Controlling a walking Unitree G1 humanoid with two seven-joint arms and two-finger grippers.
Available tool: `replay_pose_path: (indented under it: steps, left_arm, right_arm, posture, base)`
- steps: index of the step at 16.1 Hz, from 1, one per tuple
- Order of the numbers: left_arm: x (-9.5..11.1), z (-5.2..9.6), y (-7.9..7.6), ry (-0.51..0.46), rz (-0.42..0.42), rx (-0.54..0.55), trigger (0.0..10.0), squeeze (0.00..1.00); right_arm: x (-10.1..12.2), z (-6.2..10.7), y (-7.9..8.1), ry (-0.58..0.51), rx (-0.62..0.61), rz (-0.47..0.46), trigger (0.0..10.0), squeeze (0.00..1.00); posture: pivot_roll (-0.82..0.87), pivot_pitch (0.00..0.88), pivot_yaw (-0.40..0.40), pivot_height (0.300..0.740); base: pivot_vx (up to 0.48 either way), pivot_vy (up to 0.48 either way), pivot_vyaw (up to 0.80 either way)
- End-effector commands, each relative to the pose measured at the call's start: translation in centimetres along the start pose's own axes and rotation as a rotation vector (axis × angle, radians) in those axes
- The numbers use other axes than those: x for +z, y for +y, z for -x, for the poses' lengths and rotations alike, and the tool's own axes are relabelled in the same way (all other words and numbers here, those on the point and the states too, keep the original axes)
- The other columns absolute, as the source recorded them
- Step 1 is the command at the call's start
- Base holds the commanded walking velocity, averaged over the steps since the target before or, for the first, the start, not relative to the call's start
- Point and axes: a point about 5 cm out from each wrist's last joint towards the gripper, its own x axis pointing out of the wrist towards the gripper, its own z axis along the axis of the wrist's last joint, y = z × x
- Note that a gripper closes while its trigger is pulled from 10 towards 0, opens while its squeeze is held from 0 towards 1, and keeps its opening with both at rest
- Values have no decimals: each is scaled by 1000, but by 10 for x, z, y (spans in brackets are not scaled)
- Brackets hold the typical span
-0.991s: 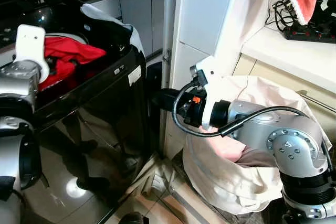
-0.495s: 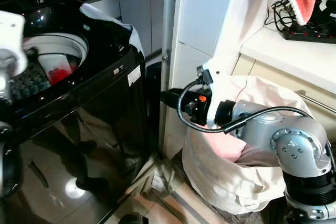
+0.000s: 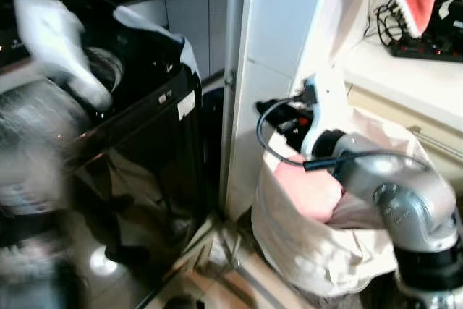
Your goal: Clothes washing
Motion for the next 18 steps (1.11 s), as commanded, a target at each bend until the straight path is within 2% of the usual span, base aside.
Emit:
replay_pose_path:
  steps: [1,2,4,6,8,9,10,13,18]
  left_arm:
    - [-3,3,-14,-47,-27,6,10000,0]
    - [-21,9,-29,-16,10,-15,10000,0]
    - [-35,15,-39,36,77,-1,10000,0]
    - [-45,16,-47,83,12,-12,10000,0]
    - [-55,18,-50,91,23,-6,10000,0]
    - [-64,27,-52,102,0,-11,10000,0]
    - [-64,29,-53,102,0,-10,10000,0]
    - [-67,38,-55,127,-18,-24,10000,0]
    - [-67,41,-56,131,-25,-43,10000,0]
  right_arm:
    - [4,1,-3,-64,-53,17,10000,0]
    - [0,3,-3,-77,-70,37,10000,0]
    - [-8,6,1,-72,-59,51,10000,0]
    - [-21,8,4,-48,-45,53,10000,0]
    - [-31,7,3,-32,-53,69,10000,0]
    - [-41,7,4,-17,-32,100,10000,0]
    - [-42,8,5,-16,-30,103,10000,0]
    - [-51,10,9,-12,4,96,10000,0]
    - [-63,9,13,1,26,62,10000,0]
  posture:
    - [8,0,12,740]
    - [-1,0,24,740]
    - [-2,0,29,740]
    - [-2,0,29,740]
    - [5,0,26,740]
    - [10,0,21,740]
    - [10,0,21,740]
    - [22,0,13,740]
    - [36,0,9,740]
  base:
    - [0,0,0]
    - [0,0,0]
    - [0,0,0]
    - [0,0,0]
    - [0,0,0]
    - [0,0,800]
    - [0,0,800]
    - [0,-463,800]
    - [0,-448,800]
